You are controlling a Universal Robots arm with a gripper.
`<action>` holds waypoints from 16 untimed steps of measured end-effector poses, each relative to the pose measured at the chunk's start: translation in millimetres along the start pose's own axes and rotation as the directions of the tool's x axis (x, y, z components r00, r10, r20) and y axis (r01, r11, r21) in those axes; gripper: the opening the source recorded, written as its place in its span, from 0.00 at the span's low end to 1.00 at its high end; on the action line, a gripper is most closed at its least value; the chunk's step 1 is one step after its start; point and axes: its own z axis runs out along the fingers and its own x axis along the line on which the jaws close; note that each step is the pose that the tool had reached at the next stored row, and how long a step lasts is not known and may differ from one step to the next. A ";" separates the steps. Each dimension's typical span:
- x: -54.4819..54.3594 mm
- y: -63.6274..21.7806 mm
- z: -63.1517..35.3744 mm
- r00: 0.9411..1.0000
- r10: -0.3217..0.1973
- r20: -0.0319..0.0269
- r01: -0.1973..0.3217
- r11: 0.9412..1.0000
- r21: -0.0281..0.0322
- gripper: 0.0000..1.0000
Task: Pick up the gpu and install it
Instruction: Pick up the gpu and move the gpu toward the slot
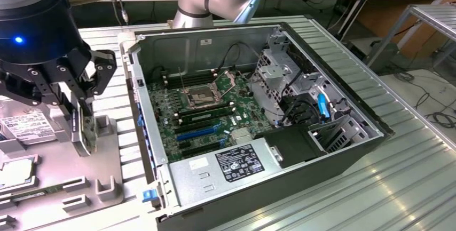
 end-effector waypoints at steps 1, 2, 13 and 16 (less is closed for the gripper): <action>-0.1 0.0 -0.9 1.000 0.000 0.000 0.000 1.000 0.000 0.27; -0.1 0.1 -2.0 1.000 0.000 0.000 0.000 1.000 0.000 0.27; -0.5 0.6 -13.0 1.000 0.000 0.000 0.000 1.000 0.000 0.27; -0.6 0.8 -17.3 1.000 0.000 0.000 0.000 1.000 0.000 0.27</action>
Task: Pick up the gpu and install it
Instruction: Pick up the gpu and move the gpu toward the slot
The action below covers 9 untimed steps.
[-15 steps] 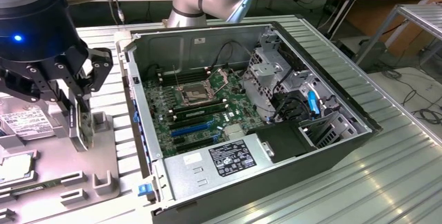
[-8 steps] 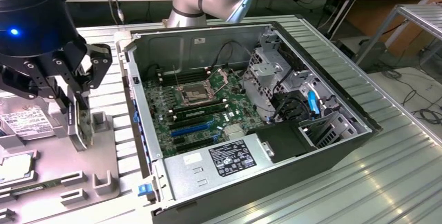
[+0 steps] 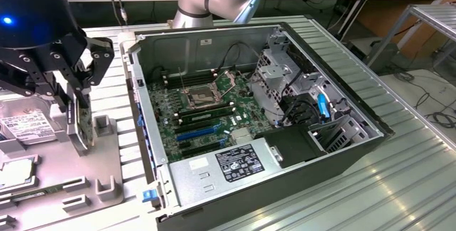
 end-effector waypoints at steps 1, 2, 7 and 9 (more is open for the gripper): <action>0.0 0.0 -1.1 1.000 0.000 0.000 0.000 1.000 0.000 0.27; -0.1 0.1 -2.4 1.000 0.000 0.000 0.000 1.000 0.000 0.27; -0.2 0.2 -4.3 1.000 0.000 0.000 0.000 1.000 0.000 0.27; -0.2 0.2 -5.1 1.000 0.000 0.000 0.000 1.000 0.000 0.27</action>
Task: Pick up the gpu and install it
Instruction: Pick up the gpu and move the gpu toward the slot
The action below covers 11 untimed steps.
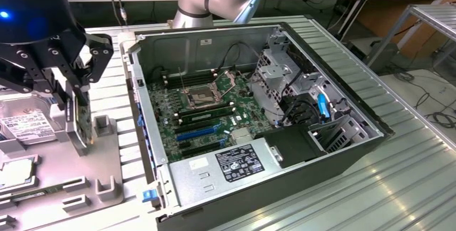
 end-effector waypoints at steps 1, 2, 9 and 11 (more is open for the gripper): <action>0.0 0.0 -0.4 1.000 0.000 0.000 0.000 1.000 0.000 0.27; 0.0 0.0 -0.7 1.000 0.000 0.000 0.000 1.000 0.000 0.27; -0.3 0.4 -7.1 1.000 0.000 0.000 0.000 1.000 -0.001 0.27; -0.4 0.5 -11.1 1.000 0.000 0.000 0.000 1.000 -0.001 0.27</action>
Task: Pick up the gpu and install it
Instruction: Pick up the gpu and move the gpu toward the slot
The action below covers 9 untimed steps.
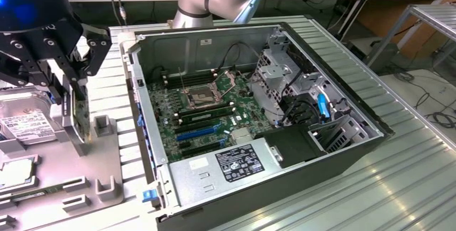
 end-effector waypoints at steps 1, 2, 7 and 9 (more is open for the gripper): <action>-0.1 0.1 -1.8 1.000 0.000 0.000 0.000 1.000 0.000 0.27; -0.1 0.2 -3.2 1.000 0.000 0.000 0.000 1.000 0.000 0.27; -0.4 0.6 -12.2 1.000 0.000 0.000 0.000 1.000 0.000 0.27; -0.5 0.7 -15.1 1.000 0.000 0.000 0.000 1.000 0.000 0.27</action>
